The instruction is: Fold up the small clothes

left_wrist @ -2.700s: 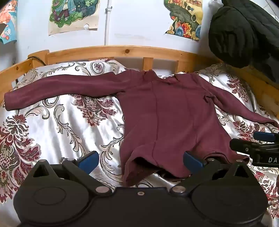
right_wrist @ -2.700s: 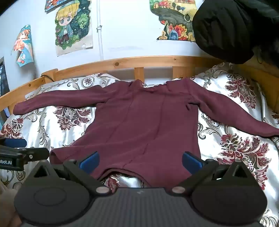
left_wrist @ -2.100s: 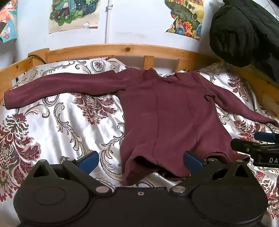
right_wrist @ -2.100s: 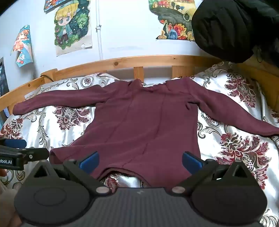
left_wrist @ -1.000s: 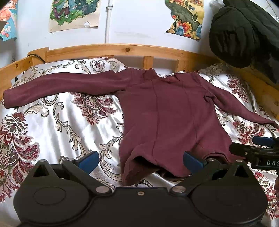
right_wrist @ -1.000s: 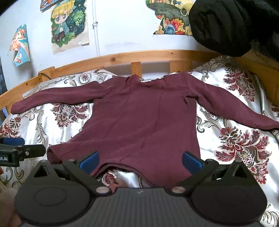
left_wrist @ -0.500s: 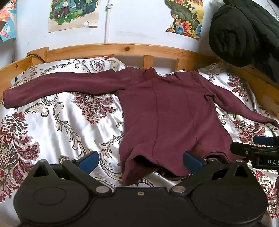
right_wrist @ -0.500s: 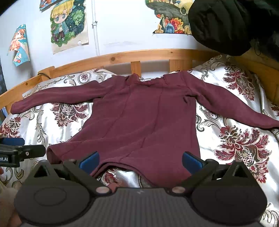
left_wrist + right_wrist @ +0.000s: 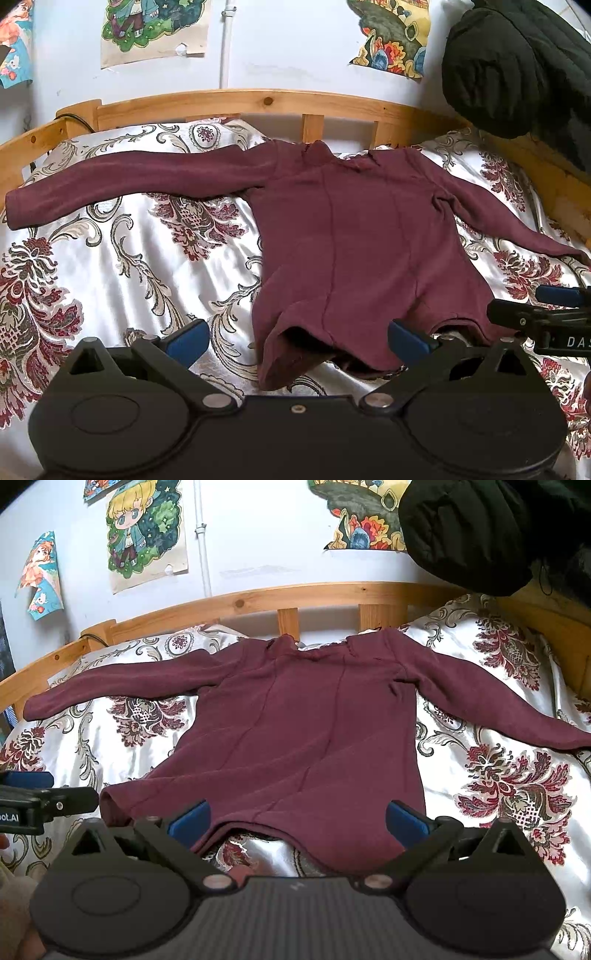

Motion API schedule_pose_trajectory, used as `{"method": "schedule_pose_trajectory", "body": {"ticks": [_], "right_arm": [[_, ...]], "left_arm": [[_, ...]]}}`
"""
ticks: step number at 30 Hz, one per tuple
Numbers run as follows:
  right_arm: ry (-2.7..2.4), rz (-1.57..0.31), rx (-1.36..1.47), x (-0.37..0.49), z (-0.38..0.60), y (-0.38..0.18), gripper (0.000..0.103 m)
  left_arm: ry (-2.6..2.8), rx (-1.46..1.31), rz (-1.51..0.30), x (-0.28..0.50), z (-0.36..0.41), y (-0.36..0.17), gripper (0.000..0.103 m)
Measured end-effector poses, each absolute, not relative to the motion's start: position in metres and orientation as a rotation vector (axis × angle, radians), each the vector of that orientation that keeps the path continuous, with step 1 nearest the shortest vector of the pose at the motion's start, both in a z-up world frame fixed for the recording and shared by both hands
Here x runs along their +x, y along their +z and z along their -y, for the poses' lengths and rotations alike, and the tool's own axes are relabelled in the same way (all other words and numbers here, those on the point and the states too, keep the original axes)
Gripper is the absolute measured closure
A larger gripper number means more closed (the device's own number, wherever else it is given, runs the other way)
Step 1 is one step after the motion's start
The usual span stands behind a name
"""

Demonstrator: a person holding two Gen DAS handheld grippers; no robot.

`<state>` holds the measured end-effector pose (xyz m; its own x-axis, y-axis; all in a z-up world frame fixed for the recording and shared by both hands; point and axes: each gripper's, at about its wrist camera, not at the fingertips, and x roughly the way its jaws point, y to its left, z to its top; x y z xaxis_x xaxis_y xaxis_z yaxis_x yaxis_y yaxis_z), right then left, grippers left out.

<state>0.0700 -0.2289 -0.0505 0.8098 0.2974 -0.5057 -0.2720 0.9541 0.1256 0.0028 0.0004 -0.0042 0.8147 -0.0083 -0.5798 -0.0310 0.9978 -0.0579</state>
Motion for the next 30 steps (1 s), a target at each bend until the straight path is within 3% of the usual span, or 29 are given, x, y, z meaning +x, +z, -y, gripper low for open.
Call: {"method": "schedule_pose_trajectory", "body": {"ticks": [18, 30], "right_arm": [[0.215, -0.586, 0.058, 0.086, 0.237, -0.055, 0.000], [-0.081, -0.486, 0.336, 0.131, 0.372, -0.043, 0.000]], "left_arm": [[0.079, -0.041, -0.727, 0.021, -0.004, -0.013, 0.001], [-0.005, 0.078, -0.657, 0.094, -0.007, 0.024, 0.001]]}}
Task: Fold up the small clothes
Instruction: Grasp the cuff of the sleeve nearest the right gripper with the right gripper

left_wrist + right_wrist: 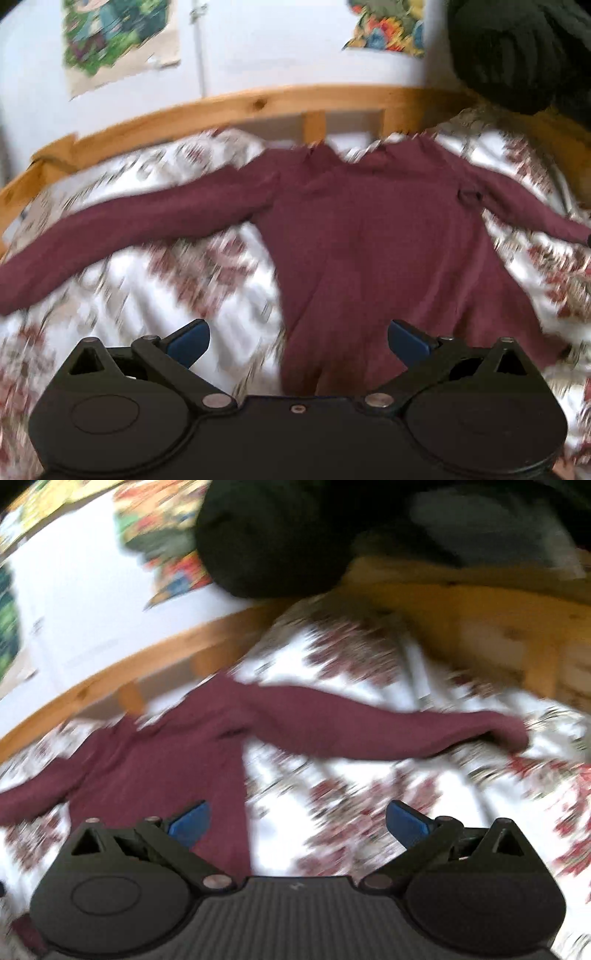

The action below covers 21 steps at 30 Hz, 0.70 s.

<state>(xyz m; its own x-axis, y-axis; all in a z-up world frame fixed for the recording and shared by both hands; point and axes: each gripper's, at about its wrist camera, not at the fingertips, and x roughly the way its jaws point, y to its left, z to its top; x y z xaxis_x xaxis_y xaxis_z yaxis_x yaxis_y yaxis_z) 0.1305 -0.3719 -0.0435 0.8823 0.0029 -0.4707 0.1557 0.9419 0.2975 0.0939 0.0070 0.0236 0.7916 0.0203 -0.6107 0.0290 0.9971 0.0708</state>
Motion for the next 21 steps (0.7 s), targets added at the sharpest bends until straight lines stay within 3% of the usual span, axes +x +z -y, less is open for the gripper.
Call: {"method": "schedule_pose_trajectory", "body": {"ticks": [5, 12, 21], "right_arm": [[-0.216, -0.484, 0.431, 0.154, 0.431, -0.054, 0.000], [-0.319, -0.502, 0.640, 0.182, 0.489, -0.076, 0.001], [-0.533, -0.510, 0.716, 0.213, 0.501, -0.088, 0.000]], "left_arm": [[-0.067, 0.048, -0.534, 0.133, 0.012, 0.033, 0.001], [-0.097, -0.060, -0.606, 0.174, 0.019, -0.007, 0.001], [-0.069, -0.061, -0.641, 0.170, -0.012, -0.042, 0.001]]}}
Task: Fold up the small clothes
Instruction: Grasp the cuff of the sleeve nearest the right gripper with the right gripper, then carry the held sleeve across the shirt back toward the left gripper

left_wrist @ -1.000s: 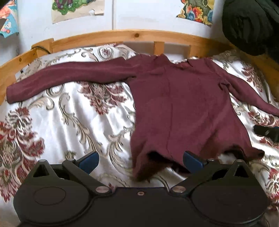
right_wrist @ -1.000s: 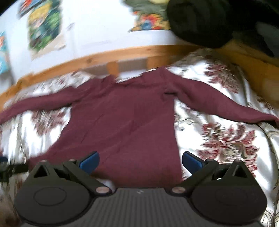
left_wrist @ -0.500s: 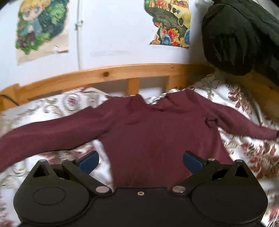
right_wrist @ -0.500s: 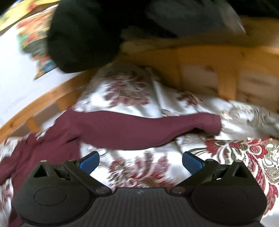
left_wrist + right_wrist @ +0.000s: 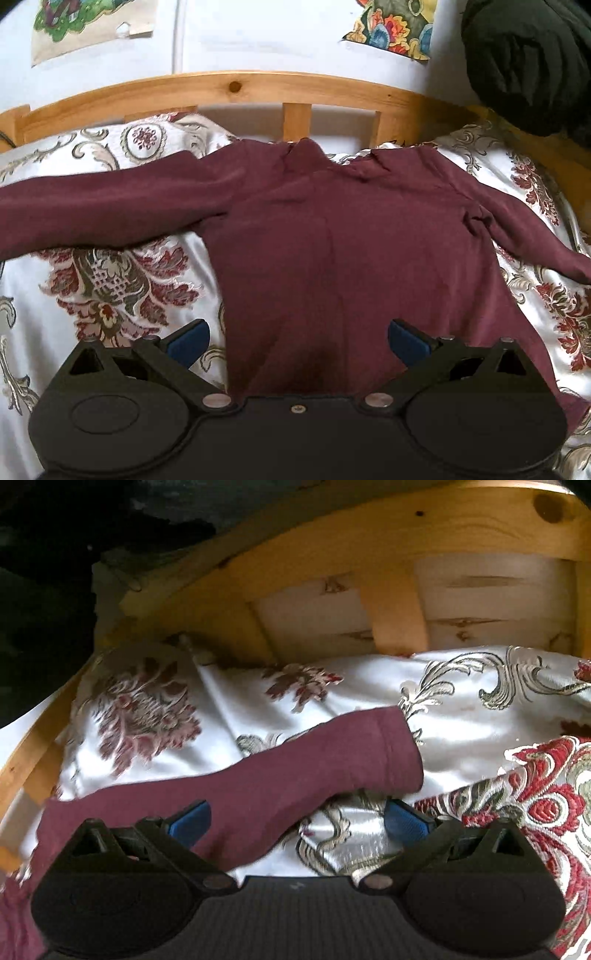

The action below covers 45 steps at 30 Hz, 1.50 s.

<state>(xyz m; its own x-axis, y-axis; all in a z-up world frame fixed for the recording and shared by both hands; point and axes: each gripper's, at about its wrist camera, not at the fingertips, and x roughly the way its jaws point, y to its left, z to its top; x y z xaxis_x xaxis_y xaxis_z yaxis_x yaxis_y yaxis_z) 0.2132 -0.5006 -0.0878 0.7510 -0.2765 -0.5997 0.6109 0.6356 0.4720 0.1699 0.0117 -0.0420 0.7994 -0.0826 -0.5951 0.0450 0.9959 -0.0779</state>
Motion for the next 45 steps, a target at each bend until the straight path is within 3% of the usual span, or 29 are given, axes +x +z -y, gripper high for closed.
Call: {"method": "schedule_pose_trajectory", "body": {"ticks": [3, 6, 10, 14, 17, 22, 31, 37, 45], "right_arm": [[-0.590, -0.473, 0.700, 0.216, 0.498, -0.090, 0.008], [-0.660, -0.448, 0.691, 0.220, 0.499, -0.093, 0.027], [-0.741, -0.435, 0.701, 0.218, 0.510, -0.095, 0.074], [-0.750, -0.417, 0.713, 0.216, 0.517, -0.097, 0.086], [-0.735, -0.378, 0.603, 0.216, 0.503, -0.087, 0.092], [-0.584, -0.304, 0.362, 0.227, 0.454, -0.054, 0.092], [-0.051, -0.146, -0.107, 0.245, 0.293, 0.000, 0.092], [0.242, -0.127, -0.415, 0.242, 0.197, -0.021, 0.092], [0.469, -0.160, -0.574, 0.220, 0.140, -0.066, 0.092]], "left_arm": [[-0.080, -0.086, -0.660, 0.172, -0.019, -0.049, 0.001], [-0.095, -0.102, -0.679, 0.173, -0.023, -0.056, 0.001], [-0.112, -0.112, -0.697, 0.176, -0.025, -0.062, 0.001], [-0.124, -0.145, -0.709, 0.178, -0.029, -0.064, 0.001], [-0.125, -0.164, -0.724, 0.181, -0.033, -0.065, 0.001], [-0.125, -0.250, -0.724, 0.184, -0.047, -0.061, 0.001], [-0.089, -0.284, -0.700, 0.185, -0.061, -0.052, 0.001], [-0.072, -0.261, -0.645, 0.180, -0.064, -0.046, 0.001], [-0.025, -0.306, -0.590, 0.178, -0.078, -0.041, 0.001]]}}
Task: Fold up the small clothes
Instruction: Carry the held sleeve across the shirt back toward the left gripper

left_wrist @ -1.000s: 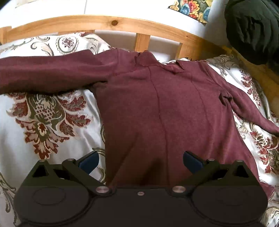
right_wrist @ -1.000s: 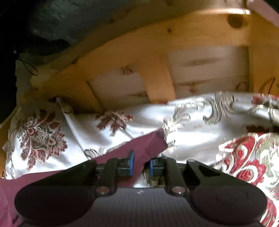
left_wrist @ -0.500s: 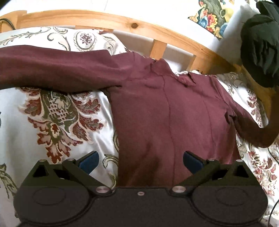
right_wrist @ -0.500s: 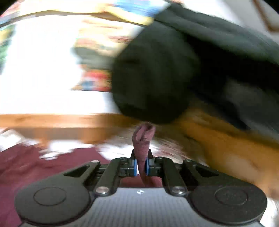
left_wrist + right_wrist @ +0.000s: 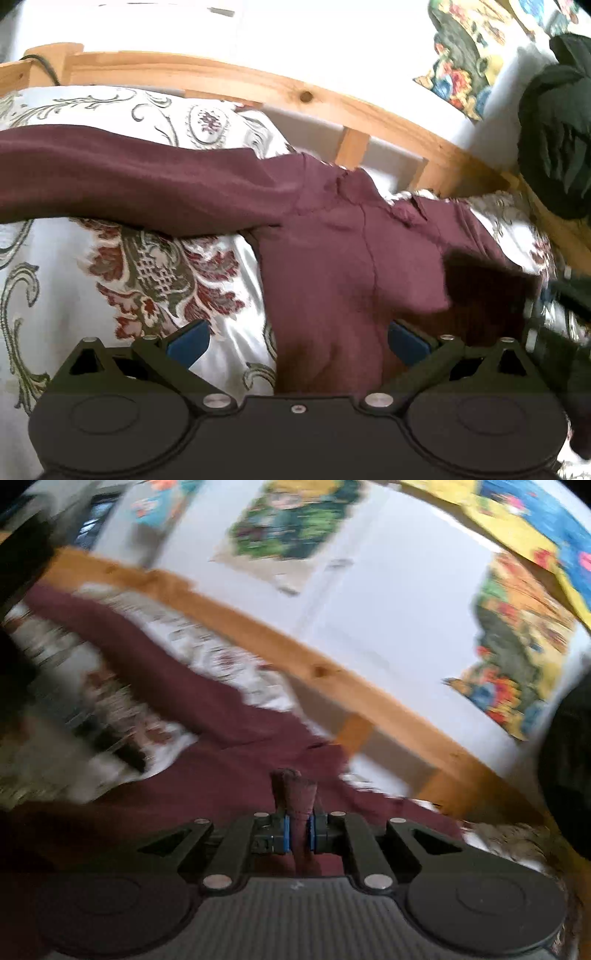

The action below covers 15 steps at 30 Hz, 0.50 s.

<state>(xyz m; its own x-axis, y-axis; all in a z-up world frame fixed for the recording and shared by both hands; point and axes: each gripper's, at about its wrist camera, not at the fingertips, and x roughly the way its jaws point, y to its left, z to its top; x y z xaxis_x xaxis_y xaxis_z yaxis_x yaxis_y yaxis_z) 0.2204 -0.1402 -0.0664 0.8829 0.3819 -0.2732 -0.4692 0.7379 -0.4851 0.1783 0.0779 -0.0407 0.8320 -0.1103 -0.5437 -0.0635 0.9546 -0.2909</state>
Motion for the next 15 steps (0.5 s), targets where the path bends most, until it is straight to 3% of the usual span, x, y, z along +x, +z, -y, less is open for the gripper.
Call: {"method": "schedule_pose_trajectory", "body": {"ticks": [10, 12, 13, 14, 15], "right_arm": [[0.733, -0.280, -0.602, 0.181, 0.116, -0.102, 0.088], [0.755, -0.315, -0.568, 0.180, 0.120, -0.104, 0.068], [0.757, -0.327, -0.552, 0.178, 0.124, -0.104, 0.049], [0.752, -0.334, -0.529, 0.177, 0.130, -0.104, 0.039], [0.745, -0.341, -0.502, 0.176, 0.136, -0.102, 0.036]], "left_arm": [[-0.007, -0.338, -0.611, 0.185, -0.087, -0.047, 0.001], [-0.019, -0.332, -0.614, 0.187, -0.085, -0.050, 0.001], [-0.027, -0.326, -0.616, 0.188, -0.084, -0.051, 0.001], [-0.036, -0.319, -0.616, 0.188, -0.082, -0.052, 0.001], [-0.047, -0.313, -0.613, 0.188, -0.081, -0.054, 0.001]]}}
